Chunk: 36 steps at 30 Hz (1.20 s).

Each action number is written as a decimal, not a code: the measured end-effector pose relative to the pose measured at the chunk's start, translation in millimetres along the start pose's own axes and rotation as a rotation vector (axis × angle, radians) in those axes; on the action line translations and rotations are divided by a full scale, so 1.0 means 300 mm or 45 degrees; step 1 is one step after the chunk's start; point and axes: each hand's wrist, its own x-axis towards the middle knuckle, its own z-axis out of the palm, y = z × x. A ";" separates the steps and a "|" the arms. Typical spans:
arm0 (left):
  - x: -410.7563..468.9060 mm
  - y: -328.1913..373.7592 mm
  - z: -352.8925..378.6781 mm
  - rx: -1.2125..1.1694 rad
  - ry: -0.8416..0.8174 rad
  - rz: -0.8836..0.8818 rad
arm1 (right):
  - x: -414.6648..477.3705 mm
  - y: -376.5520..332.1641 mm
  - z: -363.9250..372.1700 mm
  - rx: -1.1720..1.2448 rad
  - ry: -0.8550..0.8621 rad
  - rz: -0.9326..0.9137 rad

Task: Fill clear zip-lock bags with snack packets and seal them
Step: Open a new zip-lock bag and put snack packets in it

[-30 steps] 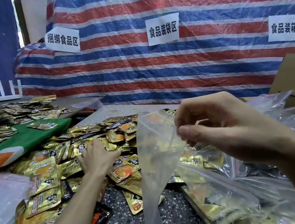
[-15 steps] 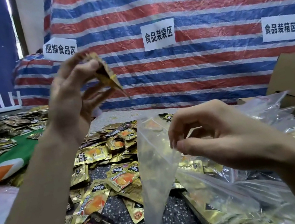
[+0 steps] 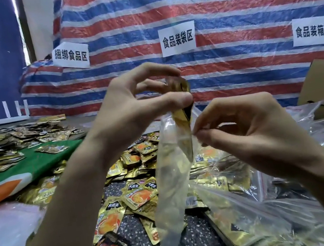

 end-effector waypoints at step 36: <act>-0.011 -0.108 -0.175 0.298 -0.258 -0.215 | 0.008 0.052 -0.023 -0.069 -0.036 0.054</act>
